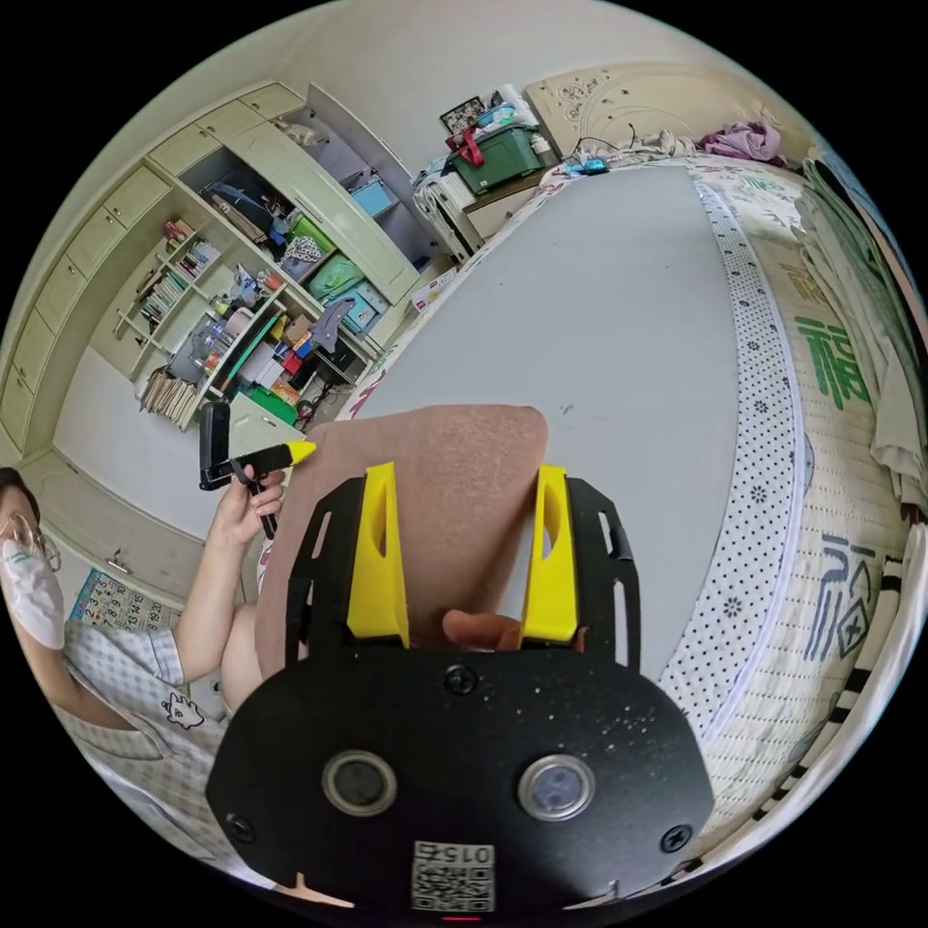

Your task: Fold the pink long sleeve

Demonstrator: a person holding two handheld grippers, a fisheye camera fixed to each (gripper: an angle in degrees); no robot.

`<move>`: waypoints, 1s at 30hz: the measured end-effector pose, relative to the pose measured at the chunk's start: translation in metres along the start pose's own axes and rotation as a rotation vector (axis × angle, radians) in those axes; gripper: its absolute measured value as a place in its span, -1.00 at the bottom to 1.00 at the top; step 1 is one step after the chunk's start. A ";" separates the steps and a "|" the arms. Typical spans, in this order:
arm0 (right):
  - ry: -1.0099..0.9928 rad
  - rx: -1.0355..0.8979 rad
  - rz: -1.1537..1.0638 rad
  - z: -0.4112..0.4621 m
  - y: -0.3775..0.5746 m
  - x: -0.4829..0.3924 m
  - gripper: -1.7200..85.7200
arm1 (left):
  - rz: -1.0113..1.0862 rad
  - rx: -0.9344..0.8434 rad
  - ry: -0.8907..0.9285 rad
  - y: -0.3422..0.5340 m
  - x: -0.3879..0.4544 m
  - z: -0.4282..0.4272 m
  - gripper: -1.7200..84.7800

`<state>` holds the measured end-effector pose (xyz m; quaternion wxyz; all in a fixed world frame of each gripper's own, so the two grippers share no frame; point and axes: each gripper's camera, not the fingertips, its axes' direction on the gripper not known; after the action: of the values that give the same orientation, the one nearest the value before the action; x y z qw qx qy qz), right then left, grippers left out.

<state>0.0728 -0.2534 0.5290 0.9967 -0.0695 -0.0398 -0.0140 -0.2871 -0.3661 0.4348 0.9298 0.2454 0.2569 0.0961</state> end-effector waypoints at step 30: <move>-0.139 0.403 -0.388 -0.274 0.278 -0.198 -0.81 | 0.438 0.342 0.368 0.086 0.216 -0.163 -0.78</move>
<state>-0.0943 -0.0124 0.2043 0.9639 0.1381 -0.1227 -0.1916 -0.1939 -0.1598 0.2633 0.7706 0.4257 0.3740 0.2917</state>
